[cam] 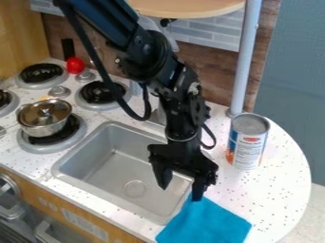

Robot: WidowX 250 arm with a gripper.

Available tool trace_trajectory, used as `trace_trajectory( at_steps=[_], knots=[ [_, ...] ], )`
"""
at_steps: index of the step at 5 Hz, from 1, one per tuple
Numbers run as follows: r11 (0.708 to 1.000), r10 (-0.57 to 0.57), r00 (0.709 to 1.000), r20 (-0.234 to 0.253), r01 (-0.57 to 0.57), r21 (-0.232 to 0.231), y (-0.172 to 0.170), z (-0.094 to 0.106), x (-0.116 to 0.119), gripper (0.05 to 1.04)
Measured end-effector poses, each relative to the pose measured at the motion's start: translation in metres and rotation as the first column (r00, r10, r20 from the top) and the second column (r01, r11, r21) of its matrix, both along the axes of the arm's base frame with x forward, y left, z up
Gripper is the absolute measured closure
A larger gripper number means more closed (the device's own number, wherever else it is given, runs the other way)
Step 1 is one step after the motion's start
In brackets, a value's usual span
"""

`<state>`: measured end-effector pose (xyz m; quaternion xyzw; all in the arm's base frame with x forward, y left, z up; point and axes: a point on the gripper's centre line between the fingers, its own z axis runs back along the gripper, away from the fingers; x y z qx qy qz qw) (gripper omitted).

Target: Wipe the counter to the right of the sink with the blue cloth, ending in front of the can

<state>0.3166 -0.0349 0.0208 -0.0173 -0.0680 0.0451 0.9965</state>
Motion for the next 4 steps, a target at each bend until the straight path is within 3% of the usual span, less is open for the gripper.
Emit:
trace_trajectory(
  at_steps=[3,4],
  knots=[
    [0.998,-0.061,0.997,-0.056,0.062,0.011,-0.017,-0.019,-0.022,0.083],
    [0.996,-0.090,0.996,-0.024,0.090,0.008,-0.023,-0.013,-0.026,0.083]
  ],
)
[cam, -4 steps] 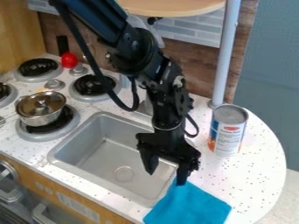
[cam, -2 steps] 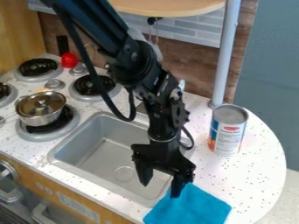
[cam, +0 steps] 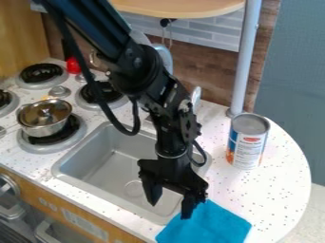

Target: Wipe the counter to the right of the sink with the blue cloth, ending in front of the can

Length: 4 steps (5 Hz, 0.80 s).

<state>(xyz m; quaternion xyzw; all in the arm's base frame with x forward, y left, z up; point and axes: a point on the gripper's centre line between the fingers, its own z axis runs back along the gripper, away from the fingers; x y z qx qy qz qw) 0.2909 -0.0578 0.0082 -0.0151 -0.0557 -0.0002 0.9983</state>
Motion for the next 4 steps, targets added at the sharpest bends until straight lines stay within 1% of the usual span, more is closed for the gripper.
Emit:
trace_trajectory(
  at_steps=[1,2,3,4],
  knots=[
    [1.000,-0.017,0.999,0.051,0.017,-0.011,-0.011,0.001,-0.003,0.083],
    [0.998,-0.055,0.996,0.065,0.056,-0.013,-0.052,-0.018,0.017,0.083],
    [0.995,-0.094,0.994,0.063,0.095,-0.014,-0.078,-0.031,0.027,0.083],
    [0.995,-0.102,0.992,0.068,0.102,0.010,-0.089,-0.038,0.032,0.083]
  ],
)
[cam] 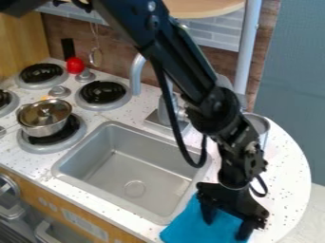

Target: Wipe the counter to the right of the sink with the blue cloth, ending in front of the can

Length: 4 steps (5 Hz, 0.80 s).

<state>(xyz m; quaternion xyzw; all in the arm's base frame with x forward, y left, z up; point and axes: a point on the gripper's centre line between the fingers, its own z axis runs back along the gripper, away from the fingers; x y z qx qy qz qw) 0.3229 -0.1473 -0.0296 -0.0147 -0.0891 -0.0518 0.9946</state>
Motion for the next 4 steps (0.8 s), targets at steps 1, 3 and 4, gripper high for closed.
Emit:
trace_trajectory(
  at_steps=[1,3,4],
  knots=[
    [1.000,-0.017,1.000,0.020,0.016,0.024,-0.004,0.000,-0.001,0.083],
    [0.998,-0.061,0.996,0.066,0.061,0.000,0.001,-0.004,0.008,0.083],
    [0.997,-0.075,0.992,0.104,0.078,-0.020,-0.009,-0.003,0.029,0.083]
  ],
)
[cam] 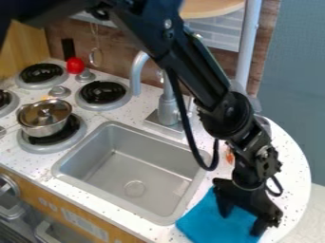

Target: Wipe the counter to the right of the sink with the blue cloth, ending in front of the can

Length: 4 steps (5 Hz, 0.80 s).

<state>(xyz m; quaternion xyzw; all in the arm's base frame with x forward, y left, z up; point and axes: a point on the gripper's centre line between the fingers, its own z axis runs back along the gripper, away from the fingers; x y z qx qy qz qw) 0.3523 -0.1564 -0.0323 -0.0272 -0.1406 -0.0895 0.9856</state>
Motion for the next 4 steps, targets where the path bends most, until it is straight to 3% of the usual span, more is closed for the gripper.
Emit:
trace_trajectory(
  at_steps=[1,4],
  knots=[
    [0.999,0.007,1.000,0.004,-0.007,-0.039,-0.006,0.003,0.015,0.083],
    [0.998,0.036,0.999,-0.039,-0.038,-0.044,-0.020,0.001,0.056,0.083]
  ],
)
